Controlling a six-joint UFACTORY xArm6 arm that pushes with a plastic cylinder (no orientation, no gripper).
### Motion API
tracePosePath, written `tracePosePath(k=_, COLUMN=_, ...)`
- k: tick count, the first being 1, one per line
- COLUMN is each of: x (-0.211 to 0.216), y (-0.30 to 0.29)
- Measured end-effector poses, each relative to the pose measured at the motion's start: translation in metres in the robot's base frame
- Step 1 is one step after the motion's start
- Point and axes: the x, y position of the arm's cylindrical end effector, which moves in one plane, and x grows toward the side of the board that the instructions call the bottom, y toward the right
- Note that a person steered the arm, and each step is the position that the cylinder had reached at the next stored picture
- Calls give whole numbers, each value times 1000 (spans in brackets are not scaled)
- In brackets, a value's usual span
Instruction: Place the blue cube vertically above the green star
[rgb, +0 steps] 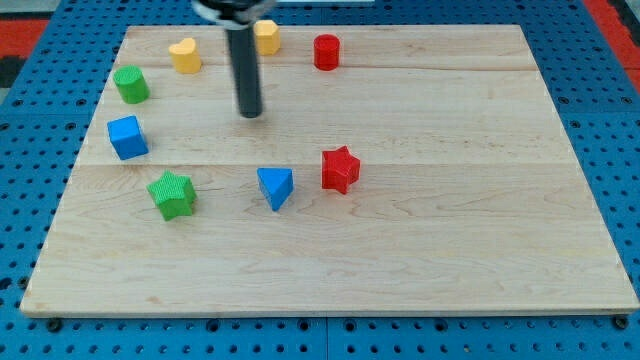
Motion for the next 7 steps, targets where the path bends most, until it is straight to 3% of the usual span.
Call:
tracePosePath(k=1, x=-23, y=-34)
tracePosePath(k=2, x=-18, y=-100)
tracePosePath(k=4, x=19, y=-100)
tracePosePath(k=7, x=65, y=-159)
